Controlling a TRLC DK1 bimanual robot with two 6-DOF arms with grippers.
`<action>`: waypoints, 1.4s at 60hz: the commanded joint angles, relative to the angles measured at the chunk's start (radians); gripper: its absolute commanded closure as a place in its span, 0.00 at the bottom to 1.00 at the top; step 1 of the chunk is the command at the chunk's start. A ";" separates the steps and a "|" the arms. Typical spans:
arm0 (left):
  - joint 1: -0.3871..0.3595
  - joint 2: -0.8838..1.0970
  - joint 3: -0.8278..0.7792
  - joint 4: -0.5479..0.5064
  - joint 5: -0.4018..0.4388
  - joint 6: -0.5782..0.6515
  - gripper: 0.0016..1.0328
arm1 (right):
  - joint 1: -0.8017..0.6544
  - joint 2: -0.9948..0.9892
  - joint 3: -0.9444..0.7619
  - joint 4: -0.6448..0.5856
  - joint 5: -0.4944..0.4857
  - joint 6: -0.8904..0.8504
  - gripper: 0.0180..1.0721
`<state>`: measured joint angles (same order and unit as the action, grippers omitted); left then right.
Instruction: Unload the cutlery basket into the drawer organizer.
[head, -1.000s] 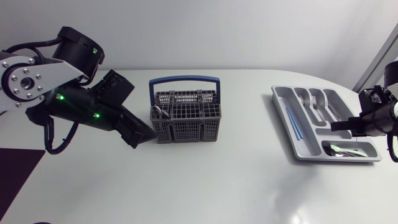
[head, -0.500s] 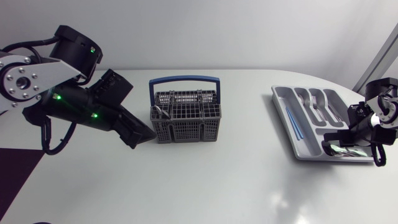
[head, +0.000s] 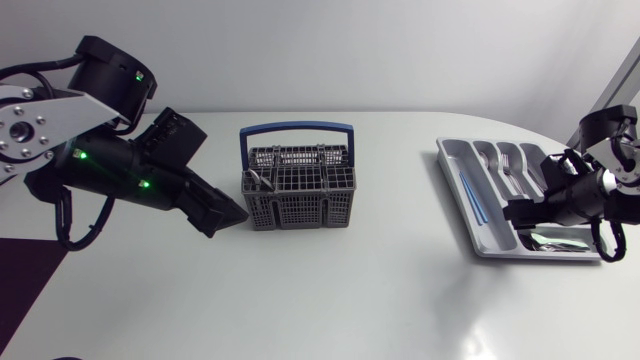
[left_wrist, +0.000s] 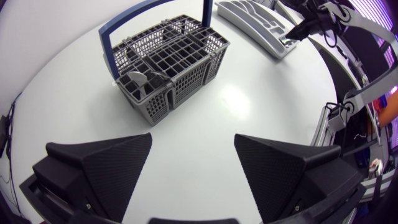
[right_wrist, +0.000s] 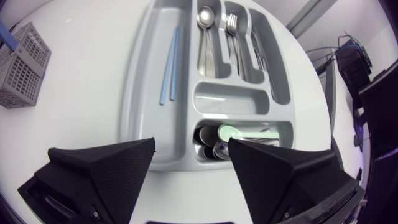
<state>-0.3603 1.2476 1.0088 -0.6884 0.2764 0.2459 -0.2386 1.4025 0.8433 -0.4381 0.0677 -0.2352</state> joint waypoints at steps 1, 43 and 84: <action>0.018 -0.010 0.024 -0.007 0.001 -0.076 0.10 | 0.048 -0.071 0.016 -0.027 -0.028 0.019 0.13; 0.141 0.064 0.099 -0.010 0.014 -0.562 0.12 | 0.743 -0.226 0.099 -0.045 0.041 0.132 0.13; 0.109 0.230 0.228 -0.040 -0.037 -0.832 0.16 | 0.989 -0.063 0.169 0.038 0.147 0.140 0.13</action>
<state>-0.2428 1.4490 1.1957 -0.7151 0.2466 -0.5476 0.7292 1.3190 0.9878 -0.4152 0.2073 -0.1112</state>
